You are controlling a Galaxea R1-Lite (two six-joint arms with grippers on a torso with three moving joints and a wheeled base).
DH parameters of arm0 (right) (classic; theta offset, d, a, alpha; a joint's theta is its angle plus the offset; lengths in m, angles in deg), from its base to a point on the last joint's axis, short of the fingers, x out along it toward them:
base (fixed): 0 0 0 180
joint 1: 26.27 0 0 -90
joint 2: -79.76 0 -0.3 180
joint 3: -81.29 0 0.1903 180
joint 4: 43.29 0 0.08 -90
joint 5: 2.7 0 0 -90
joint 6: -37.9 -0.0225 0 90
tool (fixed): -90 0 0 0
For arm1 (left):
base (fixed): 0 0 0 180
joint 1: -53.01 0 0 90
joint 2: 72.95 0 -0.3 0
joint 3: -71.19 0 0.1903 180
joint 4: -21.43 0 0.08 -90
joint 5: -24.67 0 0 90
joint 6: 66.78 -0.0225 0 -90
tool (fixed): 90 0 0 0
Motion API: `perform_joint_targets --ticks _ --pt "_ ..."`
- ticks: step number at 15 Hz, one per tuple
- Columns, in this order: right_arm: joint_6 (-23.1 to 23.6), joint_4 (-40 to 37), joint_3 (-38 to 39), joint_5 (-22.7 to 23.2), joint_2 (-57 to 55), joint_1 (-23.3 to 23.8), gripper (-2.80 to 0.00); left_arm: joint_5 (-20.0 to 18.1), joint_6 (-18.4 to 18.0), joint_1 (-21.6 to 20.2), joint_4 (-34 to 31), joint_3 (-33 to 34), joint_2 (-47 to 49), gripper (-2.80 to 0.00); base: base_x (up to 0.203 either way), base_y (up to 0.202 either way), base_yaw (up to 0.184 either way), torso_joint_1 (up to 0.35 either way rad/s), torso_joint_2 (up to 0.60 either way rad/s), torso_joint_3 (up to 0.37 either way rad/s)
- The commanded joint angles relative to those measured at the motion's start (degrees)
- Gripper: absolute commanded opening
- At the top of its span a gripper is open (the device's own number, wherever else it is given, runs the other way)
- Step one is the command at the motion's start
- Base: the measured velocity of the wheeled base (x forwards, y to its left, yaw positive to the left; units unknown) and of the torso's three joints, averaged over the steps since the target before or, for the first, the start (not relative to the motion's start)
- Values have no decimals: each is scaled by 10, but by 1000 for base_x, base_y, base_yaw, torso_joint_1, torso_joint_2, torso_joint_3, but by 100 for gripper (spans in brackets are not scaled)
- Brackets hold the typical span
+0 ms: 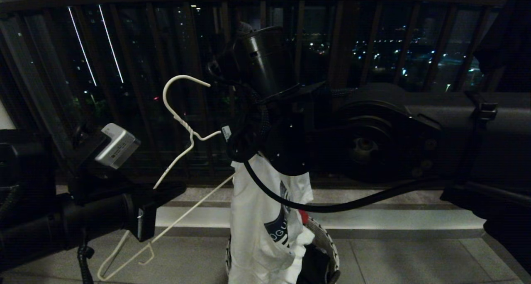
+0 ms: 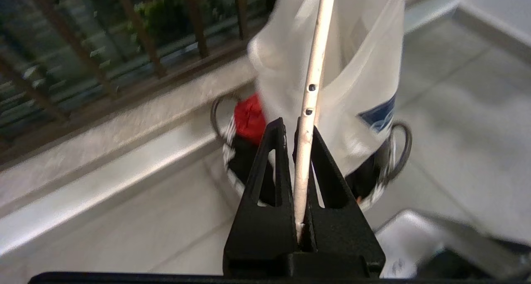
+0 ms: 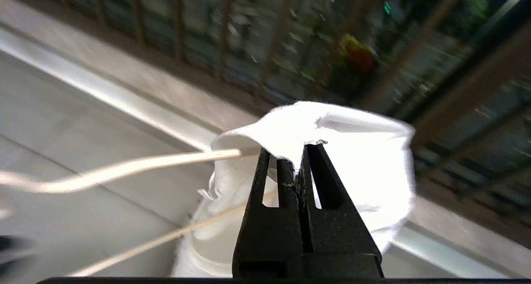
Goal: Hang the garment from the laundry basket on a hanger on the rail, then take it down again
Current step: Hang the clothes on the clothes rack
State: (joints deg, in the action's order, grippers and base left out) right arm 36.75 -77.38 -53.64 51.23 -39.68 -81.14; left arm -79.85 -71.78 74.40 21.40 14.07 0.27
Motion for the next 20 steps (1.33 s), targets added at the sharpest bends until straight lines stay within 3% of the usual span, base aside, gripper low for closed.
perform_joint_targets --ticks 1,6,11,15,20 --pt "0 9 -1 2 -3 -5 -280 0 4 6 67 24 44 -280 0 0 0 0 0 0" --pt "-1 22 -2 3 -4 -39 -280 3 26 7 220 58 98 -280 0 0 0 0 0 0" --pt "1 43 -3 2 -4 -53 -280 4 60 15 318 76 115 -280 0 0 0 0 0 0" --pt "4 57 -3 4 -7 -67 -280 7 74 23 347 82 125 -280 0 0 0 0 0 0" --pt "13 59 -4 3 -18 -77 -280 36 76 28 482 97 187 -280 0 0 0 0 0 0"
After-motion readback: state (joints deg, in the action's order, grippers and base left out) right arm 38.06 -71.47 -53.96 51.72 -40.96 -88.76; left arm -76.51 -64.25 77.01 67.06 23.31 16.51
